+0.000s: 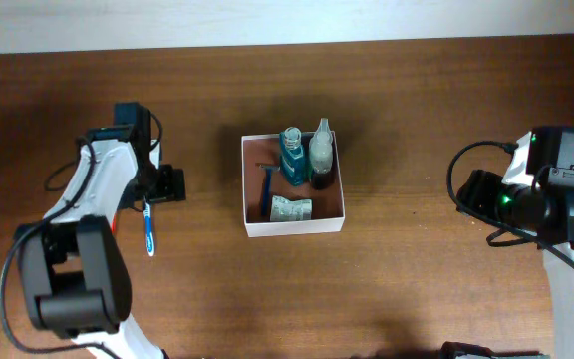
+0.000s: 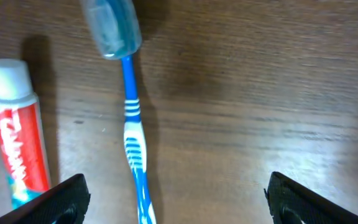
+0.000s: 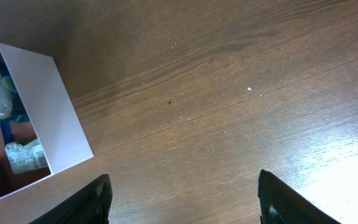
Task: Pack container
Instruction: 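Move left gripper back left and grasp the blue toothbrush handle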
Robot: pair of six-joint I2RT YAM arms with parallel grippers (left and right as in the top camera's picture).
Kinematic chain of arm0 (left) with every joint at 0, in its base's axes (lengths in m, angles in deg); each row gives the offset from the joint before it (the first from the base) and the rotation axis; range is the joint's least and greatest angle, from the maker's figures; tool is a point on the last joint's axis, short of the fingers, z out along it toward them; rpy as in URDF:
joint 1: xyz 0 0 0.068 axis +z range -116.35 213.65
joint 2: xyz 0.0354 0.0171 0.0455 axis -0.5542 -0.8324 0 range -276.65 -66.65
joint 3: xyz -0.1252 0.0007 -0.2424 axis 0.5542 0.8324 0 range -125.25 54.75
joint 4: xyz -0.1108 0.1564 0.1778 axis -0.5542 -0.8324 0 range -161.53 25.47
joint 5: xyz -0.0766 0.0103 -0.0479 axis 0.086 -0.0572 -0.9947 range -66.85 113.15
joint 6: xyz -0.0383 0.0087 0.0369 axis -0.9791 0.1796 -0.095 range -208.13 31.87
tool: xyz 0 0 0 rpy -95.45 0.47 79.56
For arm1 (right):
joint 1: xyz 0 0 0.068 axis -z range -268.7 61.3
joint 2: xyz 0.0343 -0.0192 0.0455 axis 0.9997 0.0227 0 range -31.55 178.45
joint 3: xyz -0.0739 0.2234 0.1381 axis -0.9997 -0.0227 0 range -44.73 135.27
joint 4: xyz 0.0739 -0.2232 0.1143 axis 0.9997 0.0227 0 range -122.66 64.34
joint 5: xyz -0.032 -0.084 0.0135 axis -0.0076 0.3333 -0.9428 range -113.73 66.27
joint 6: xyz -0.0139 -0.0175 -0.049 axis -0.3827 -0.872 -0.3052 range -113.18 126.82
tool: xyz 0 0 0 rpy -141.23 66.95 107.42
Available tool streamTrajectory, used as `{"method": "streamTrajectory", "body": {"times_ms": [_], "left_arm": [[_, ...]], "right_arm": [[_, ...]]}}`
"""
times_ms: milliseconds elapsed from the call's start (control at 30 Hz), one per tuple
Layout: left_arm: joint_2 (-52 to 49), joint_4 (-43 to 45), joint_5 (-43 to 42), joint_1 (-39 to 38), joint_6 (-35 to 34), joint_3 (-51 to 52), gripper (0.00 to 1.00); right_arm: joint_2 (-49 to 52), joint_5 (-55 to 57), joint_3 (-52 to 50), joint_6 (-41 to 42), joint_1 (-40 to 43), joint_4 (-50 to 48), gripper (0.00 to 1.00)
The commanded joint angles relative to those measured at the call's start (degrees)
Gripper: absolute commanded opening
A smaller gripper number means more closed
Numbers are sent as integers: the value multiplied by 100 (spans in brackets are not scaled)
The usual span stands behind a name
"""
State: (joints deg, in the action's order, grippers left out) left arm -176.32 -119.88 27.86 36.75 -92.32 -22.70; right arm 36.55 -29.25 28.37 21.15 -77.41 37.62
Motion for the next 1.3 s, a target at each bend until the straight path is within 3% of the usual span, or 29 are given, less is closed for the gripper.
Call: {"method": "streamTrajectory", "body": {"times_ms": [0,333,533,667,867,1033,1267], "left_arm": [[-258,85,-72,46,85,55,92],[-739,87,-151,46,83,55,90],[-739,72,-151,46,83,55,73],[-739,59,-151,46,83,61,35],[-739,44,-151,46,83,70,9],[-739,26,-151,44,83,70,0],[-660,0,-151,44,83,68,0]], "right_arm": [[-7,-9,-22,-57,37,4,68],[-7,-9,-22,-57,37,20,68],[-7,-9,-22,-57,37,26,68],[-7,-9,-22,-57,37,26,68],[-7,-9,-22,-57,37,24,68],[-7,-9,-22,-59,37,26,68],[-7,-9,-22,-59,37,24,68]]}}
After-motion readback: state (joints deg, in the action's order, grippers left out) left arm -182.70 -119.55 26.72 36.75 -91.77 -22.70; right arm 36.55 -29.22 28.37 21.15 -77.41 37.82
